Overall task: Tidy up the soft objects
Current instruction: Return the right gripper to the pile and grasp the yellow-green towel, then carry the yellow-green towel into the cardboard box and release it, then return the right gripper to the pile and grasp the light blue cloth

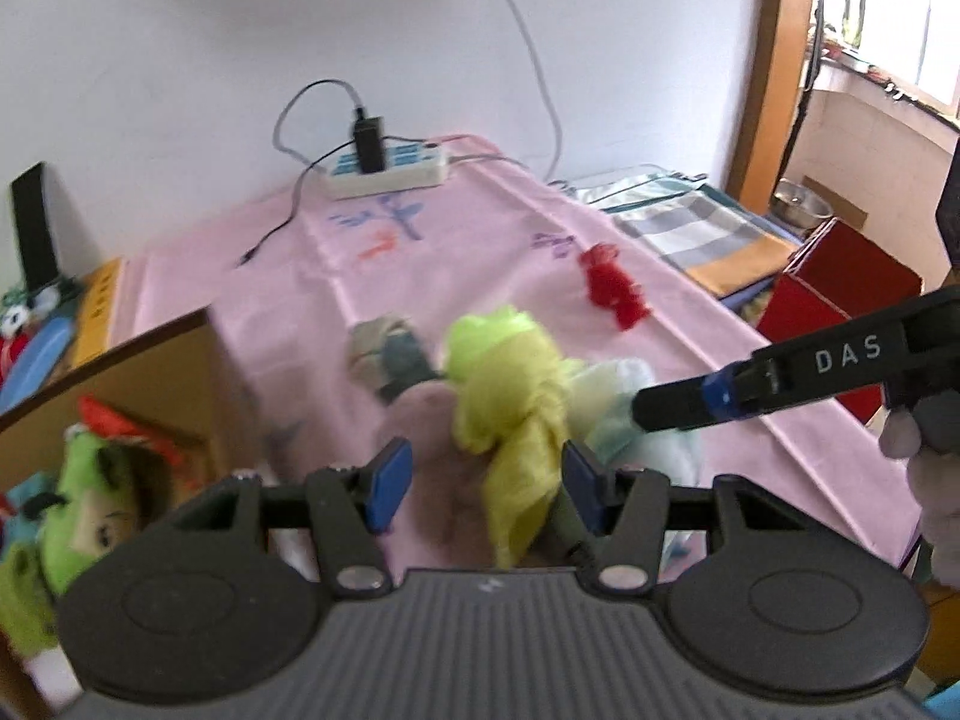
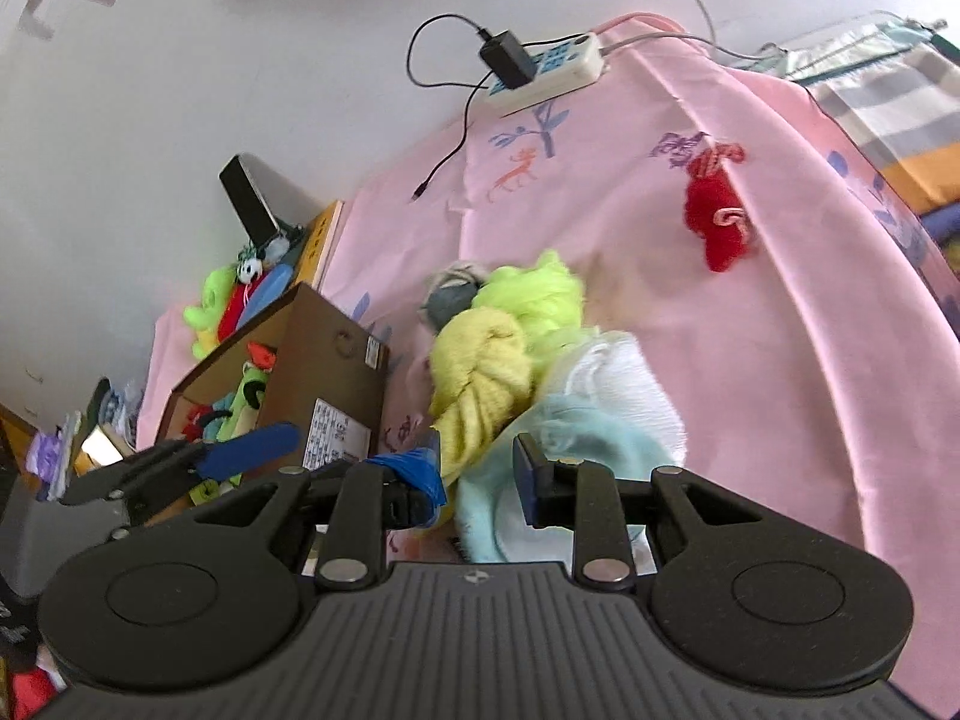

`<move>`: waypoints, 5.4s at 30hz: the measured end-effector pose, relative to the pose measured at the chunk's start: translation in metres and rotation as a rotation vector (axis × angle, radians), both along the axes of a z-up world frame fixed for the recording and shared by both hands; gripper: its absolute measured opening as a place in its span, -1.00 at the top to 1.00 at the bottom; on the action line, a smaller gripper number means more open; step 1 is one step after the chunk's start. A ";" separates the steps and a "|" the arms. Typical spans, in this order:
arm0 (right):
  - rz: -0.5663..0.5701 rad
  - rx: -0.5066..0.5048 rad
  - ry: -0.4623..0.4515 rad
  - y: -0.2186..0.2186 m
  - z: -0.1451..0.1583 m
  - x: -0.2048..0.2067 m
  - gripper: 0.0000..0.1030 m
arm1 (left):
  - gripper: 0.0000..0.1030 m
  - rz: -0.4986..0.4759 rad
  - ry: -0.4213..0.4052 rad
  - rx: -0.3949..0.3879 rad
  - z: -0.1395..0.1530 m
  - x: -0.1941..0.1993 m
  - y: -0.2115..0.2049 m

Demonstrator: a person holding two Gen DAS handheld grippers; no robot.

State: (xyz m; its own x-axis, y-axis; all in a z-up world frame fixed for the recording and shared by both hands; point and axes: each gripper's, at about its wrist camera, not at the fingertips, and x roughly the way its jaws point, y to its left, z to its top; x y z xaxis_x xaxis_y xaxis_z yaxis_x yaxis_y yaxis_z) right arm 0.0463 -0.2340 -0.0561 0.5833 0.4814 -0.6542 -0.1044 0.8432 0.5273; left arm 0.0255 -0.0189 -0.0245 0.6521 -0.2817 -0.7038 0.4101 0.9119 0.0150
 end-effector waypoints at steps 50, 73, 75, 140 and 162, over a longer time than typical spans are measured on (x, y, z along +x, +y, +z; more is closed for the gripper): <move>0.220 -0.017 -0.379 0.093 0.051 0.023 0.80 | 0.33 0.078 -0.280 0.037 0.045 -0.001 0.039; 0.436 -0.282 -0.235 0.240 -0.013 0.041 0.80 | 0.31 0.189 0.027 0.036 -0.030 0.018 0.163; 0.444 -0.306 -0.201 0.245 -0.016 0.041 0.77 | 0.30 0.186 0.065 0.029 -0.035 0.019 0.166; -0.046 -0.193 0.061 -0.004 -0.022 -0.021 0.76 | -0.47 -0.236 0.119 0.026 -0.050 0.006 -0.040; 0.127 -0.030 0.122 -0.012 -0.034 0.012 0.71 | 0.77 -0.129 0.128 0.019 -0.045 -0.015 -0.058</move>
